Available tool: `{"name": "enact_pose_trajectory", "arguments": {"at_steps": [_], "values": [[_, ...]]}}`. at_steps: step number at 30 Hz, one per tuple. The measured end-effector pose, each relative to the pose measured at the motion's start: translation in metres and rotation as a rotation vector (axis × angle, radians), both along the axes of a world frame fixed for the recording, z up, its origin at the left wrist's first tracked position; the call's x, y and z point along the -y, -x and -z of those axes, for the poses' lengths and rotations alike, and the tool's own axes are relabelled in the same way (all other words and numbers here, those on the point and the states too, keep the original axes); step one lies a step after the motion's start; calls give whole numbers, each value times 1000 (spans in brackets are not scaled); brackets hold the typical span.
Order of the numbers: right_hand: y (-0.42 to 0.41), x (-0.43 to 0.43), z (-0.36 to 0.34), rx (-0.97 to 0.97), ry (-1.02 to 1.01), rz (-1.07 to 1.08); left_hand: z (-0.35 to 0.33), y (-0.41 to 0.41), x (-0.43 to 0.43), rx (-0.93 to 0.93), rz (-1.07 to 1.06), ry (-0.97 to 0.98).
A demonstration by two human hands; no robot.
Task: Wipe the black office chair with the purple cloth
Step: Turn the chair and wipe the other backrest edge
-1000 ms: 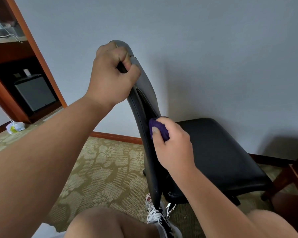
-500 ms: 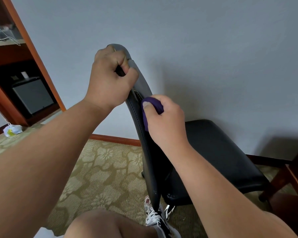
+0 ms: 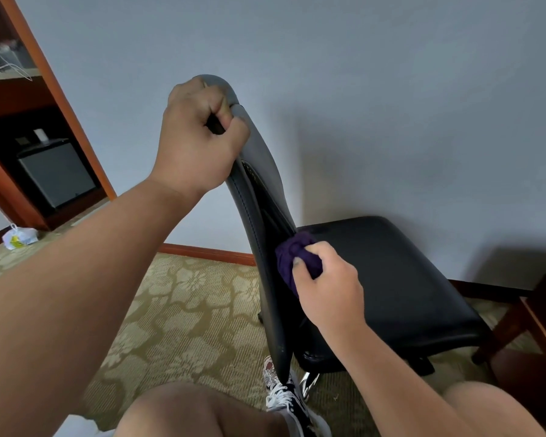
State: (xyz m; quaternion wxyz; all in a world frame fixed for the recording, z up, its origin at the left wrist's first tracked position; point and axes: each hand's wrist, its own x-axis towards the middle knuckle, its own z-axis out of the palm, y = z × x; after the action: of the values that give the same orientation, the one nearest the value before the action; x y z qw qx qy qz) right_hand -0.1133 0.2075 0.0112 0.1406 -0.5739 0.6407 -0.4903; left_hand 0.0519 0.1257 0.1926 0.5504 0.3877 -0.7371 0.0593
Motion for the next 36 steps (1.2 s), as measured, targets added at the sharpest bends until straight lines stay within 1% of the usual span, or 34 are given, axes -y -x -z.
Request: {"name": "enact_pose_trajectory", "arguments": {"at_steps": [4, 6, 8, 10, 12, 15, 17, 20, 22, 24, 26, 29, 31, 36], "values": [[-13, 10, -37, 190, 151, -71, 1, 1, -1, 5, -12, 5], [-24, 17, -62, 216, 237, -115, 0, 2, -1, 5, -15, 8], [-31, 23, -79, 189, 281, -155, 0, 1, -2, 11, -9, 14], [-31, 27, -80, 132, 285, -176, 1, -1, -1, 13, -1, 19], [-27, 26, -65, 38, 284, -163, 1, -2, -1, 8, 4, 30], [-21, 22, -29, -100, 325, -72, 1, -1, 1, 6, 3, 33], [-15, 19, -2, -152, 272, -27, 1, -2, 1, 5, 5, 18], [-1, 12, 40, -160, -10, -22, 1, -6, 1, 9, 9, 8], [7, 5, 56, -92, -153, -38, 1, -8, 3, 13, 24, 2], [9, 2, 55, 36, -190, -43, 1, -9, 5, 13, 31, -12], [5, 5, 38, 132, -134, -54, 0, -10, 6, 2, 33, -36], [-11, 11, 0, 207, 95, -142, -1, -10, 7, -36, 81, -71], [-24, 17, -31, 215, 208, -229, -2, -10, 9, -54, 99, -81], [-37, 47, -94, 202, 304, -337, -2, -19, 22, -23, 65, -76]]}}
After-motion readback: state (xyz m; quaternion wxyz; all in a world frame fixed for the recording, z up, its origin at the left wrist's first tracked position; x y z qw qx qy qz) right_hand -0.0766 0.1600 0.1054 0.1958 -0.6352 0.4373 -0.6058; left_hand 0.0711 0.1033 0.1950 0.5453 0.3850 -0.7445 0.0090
